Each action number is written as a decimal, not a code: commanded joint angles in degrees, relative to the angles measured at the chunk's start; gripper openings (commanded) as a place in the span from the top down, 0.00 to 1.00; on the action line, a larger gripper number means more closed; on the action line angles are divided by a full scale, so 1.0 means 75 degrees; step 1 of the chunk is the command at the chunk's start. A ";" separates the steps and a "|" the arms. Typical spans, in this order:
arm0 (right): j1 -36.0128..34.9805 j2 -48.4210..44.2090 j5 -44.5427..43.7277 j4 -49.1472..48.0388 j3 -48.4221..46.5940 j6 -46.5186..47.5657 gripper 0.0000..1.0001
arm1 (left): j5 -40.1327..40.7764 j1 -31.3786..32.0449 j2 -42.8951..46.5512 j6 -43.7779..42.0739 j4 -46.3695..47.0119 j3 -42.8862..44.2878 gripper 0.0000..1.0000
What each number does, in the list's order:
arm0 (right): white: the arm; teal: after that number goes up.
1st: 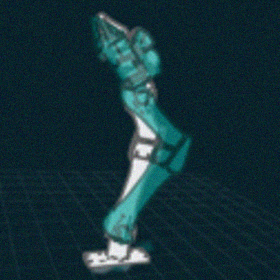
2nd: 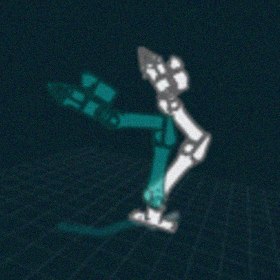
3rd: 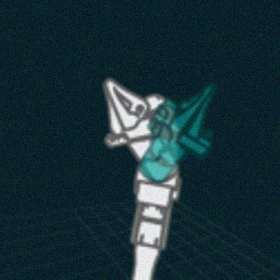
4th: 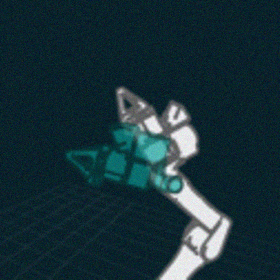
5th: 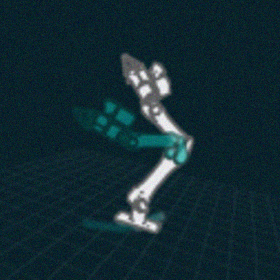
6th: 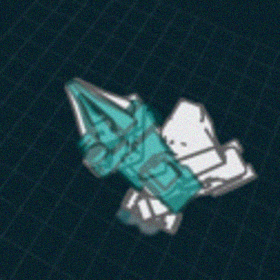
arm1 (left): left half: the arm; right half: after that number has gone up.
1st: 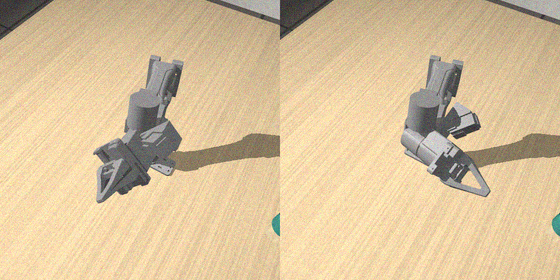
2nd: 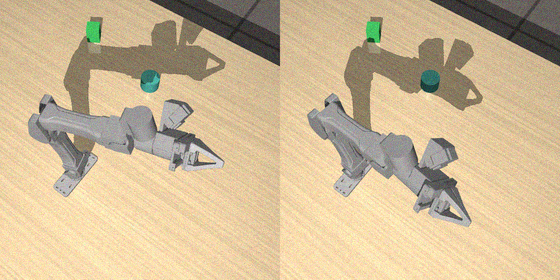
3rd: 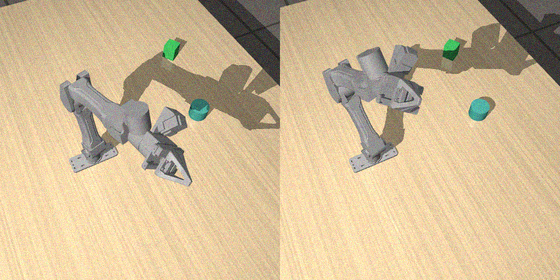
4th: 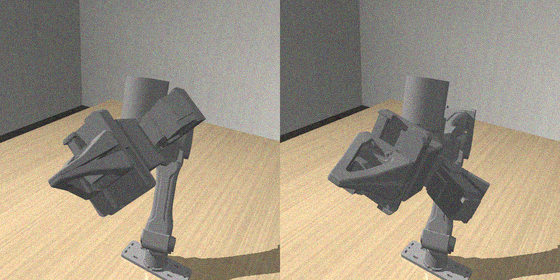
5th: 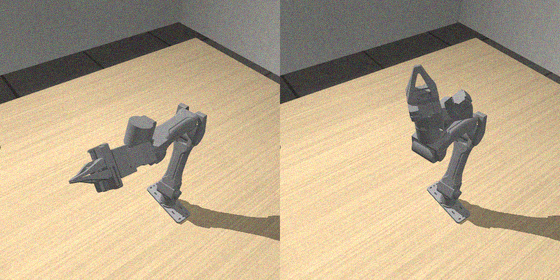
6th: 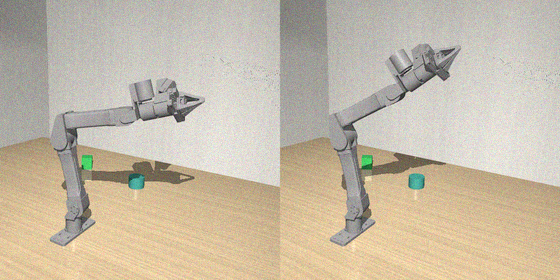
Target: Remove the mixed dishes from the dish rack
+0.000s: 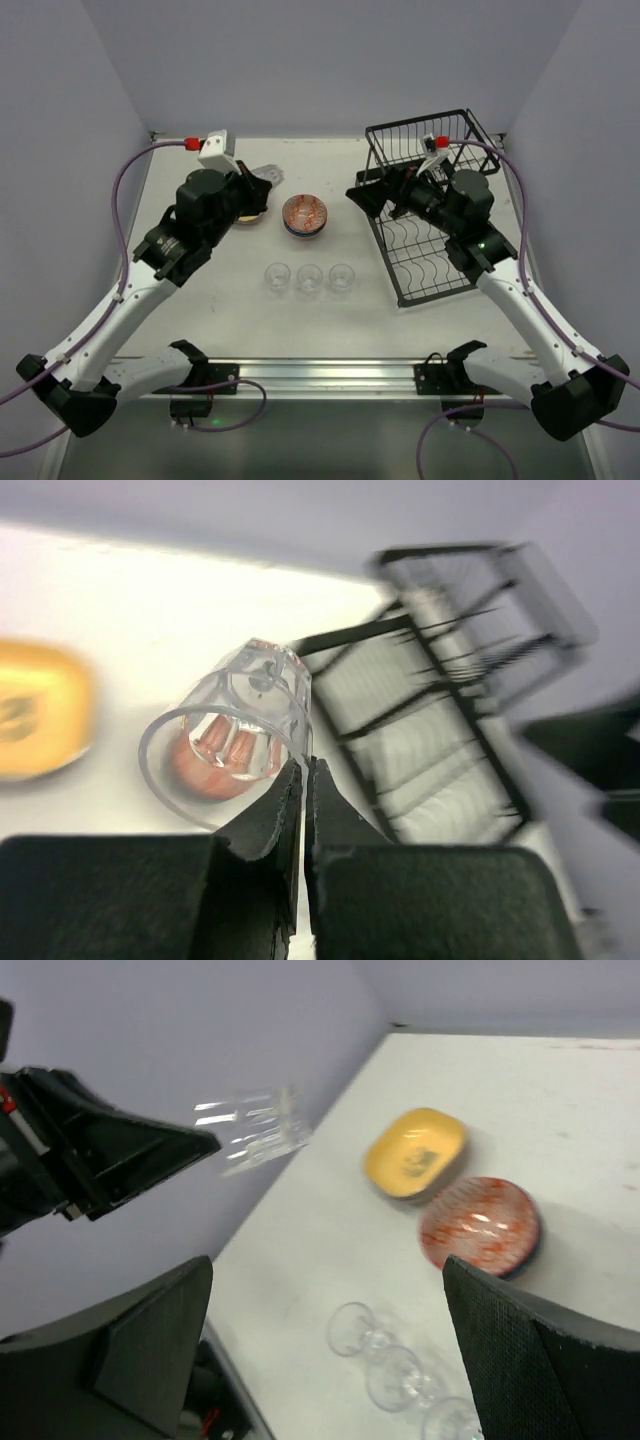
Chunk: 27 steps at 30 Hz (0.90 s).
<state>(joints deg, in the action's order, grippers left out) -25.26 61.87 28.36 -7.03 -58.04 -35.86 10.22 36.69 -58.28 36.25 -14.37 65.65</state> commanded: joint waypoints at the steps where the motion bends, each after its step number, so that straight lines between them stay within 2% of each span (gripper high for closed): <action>1: 0.0074 -0.0525 -0.2690 0.2961 -0.0639 0.1030 0.01 | 0.2143 -0.0694 -0.0863 -0.1457 -0.4332 0.0761 1.00; 3: 0.0109 -0.0724 -0.2959 0.3535 -0.0594 0.1334 0.01 | 0.1676 -0.1267 -0.1204 -0.1924 -0.4867 0.0716 1.00; 5: 0.0133 -0.1029 -0.3089 0.3807 -0.0523 0.1522 0.01 | 0.1148 -0.1446 -0.1275 -0.2207 -0.5114 0.0518 1.00; 8: 0.0133 -0.1263 -0.3195 0.4229 -0.0464 0.1675 0.01 | 0.0877 -0.1481 -0.1625 -0.2372 -0.5372 0.0342 1.00; 14: 0.0133 -0.1580 -0.3160 0.4827 -0.0336 0.2108 0.01 | -0.0177 -0.1458 -0.2259 -0.2607 -0.5127 -0.0502 1.00; 18: 0.0133 -0.1827 -0.3242 0.5014 -0.0195 0.2343 0.01 | -0.0343 -0.1446 -0.2646 -0.2654 -0.5173 -0.0527 1.00; 27: 0.0133 -0.1792 -0.2973 0.5120 -0.0183 0.2472 0.01 | -0.0519 -0.0521 -0.3748 -0.2502 -0.5384 -0.0374 1.00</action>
<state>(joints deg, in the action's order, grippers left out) -24.32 48.73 5.52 30.81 -59.51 -18.85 8.12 31.18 -86.02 18.41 -52.71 61.17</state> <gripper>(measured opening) 0.990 0.017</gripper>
